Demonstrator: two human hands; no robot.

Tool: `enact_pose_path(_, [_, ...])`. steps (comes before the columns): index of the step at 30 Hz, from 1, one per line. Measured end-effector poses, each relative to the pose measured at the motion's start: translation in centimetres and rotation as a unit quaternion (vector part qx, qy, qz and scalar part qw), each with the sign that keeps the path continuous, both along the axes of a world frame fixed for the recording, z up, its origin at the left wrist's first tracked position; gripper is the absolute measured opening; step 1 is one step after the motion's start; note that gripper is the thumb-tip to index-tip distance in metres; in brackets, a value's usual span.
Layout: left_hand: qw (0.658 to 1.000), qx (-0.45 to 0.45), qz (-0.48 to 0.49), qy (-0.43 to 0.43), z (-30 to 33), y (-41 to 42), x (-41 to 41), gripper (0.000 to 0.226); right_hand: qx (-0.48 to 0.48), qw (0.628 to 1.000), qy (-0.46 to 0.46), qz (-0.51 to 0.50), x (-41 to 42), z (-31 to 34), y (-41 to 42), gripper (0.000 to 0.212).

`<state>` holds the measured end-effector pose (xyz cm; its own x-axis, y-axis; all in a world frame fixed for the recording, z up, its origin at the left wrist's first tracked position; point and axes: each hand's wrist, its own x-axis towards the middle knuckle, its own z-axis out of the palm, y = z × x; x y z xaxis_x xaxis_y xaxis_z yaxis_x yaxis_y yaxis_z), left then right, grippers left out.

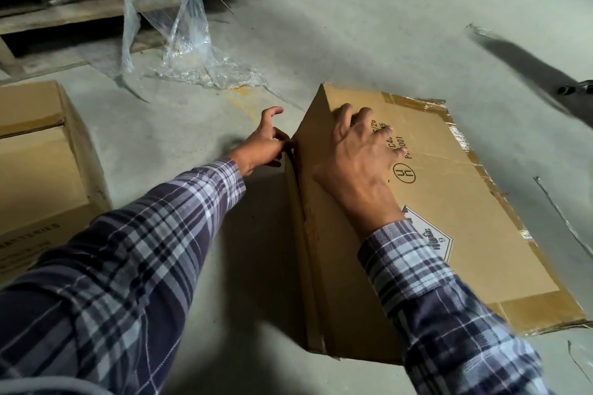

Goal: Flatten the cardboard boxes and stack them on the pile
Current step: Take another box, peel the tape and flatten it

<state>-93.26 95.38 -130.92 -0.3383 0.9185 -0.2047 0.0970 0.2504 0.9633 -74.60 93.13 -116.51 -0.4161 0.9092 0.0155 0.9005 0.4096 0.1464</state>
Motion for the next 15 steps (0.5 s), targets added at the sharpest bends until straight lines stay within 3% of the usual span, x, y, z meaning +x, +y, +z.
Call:
enact_pose_path(2, [1.0, 0.003, -0.003, 0.003, -0.2, 0.0, 0.0, 0.081, 0.002, 1.0, -0.001, -0.002, 0.0, -0.1, 0.1, 0.107])
enact_pose_path(6, [1.0, 0.01, -0.016, 0.012, 0.2, 0.2, 0.9, 0.059, -0.008, 1.0, 0.002, -0.005, -0.1, -0.1, 0.3, 0.104])
enact_pose_path(9, [0.993, 0.025, -0.038, 0.107, 0.7, -0.3, 1.3, 0.051, -0.003, 1.0, 0.005, -0.009, -0.1, -0.1, 0.3, 0.105])
enact_pose_path(12, [0.949, 0.056, -0.099, 0.294, 1.4, -1.4, 1.1, 0.075, -0.004, 1.0, 0.009, -0.008, 0.0, 0.1, 0.1, 0.105])
enact_pose_path(15, [0.909, 0.061, -0.146, 0.385, 1.4, -2.4, 0.7, 0.102, -0.004, 1.0, 0.011, -0.001, 0.1, 0.3, -0.1, 0.101])
